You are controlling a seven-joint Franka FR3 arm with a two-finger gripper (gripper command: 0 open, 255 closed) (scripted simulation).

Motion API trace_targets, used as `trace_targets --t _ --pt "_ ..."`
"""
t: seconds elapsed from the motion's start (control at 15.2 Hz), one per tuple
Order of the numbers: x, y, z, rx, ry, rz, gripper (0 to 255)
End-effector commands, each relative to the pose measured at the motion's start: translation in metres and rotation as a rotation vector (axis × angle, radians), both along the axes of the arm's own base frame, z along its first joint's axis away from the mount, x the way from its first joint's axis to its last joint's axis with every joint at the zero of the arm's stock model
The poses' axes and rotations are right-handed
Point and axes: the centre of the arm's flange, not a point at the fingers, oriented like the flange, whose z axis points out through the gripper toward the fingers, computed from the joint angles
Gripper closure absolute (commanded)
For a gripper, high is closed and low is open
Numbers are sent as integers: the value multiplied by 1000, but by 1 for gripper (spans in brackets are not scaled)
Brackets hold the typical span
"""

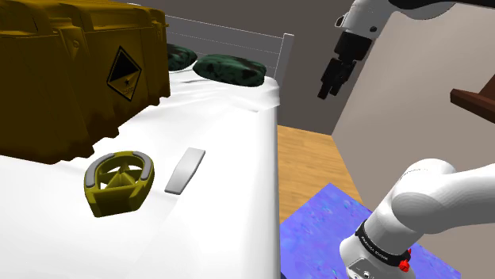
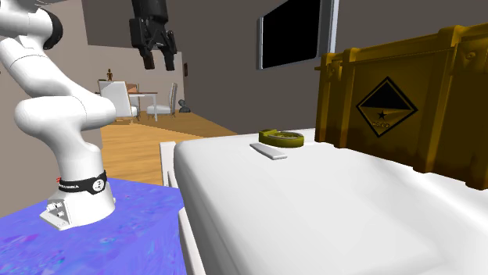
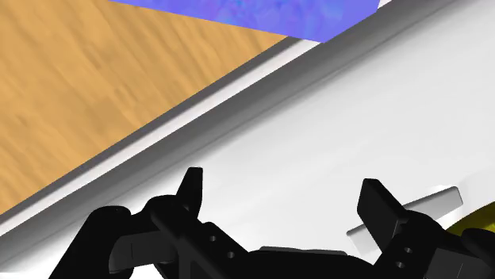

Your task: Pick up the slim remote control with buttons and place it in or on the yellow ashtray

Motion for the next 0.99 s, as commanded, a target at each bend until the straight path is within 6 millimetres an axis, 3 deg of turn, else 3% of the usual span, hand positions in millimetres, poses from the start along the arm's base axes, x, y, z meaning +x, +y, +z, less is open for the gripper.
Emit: trace_targets --t 0.0,0.46,0.92 --pt "0 0 0 0 0 0 0" --pt "15 81 -45 -5 16 -184 0" --pt "45 159 -92 -9 32 -369 0"
